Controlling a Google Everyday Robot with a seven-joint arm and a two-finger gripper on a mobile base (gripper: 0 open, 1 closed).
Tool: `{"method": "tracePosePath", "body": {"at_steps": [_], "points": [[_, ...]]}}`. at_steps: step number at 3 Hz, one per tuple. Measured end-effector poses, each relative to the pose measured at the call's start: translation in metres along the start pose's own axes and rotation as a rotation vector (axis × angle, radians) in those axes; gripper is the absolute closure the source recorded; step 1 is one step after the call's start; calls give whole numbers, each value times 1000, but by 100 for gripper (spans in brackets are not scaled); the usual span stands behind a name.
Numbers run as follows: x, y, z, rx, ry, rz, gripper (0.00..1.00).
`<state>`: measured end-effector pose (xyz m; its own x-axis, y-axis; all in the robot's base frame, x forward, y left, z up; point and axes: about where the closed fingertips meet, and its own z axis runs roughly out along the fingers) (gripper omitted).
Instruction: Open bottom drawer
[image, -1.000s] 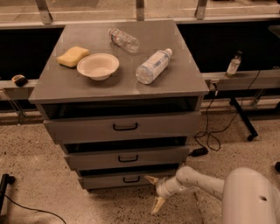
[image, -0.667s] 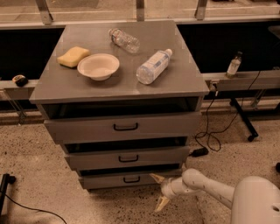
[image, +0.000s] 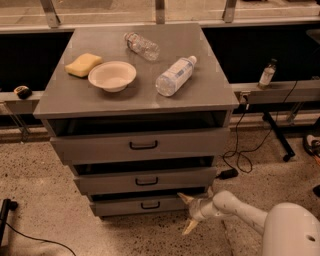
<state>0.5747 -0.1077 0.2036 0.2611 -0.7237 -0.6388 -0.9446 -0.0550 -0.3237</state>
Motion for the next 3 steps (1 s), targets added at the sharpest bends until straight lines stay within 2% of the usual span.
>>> {"method": "tracePosePath", "body": {"at_steps": [1,2,3], "points": [[10,-19,0,10,57,9,0],[16,-30,2,1,104,19,9],[24,-28,18,-55,150,31,25]]}}
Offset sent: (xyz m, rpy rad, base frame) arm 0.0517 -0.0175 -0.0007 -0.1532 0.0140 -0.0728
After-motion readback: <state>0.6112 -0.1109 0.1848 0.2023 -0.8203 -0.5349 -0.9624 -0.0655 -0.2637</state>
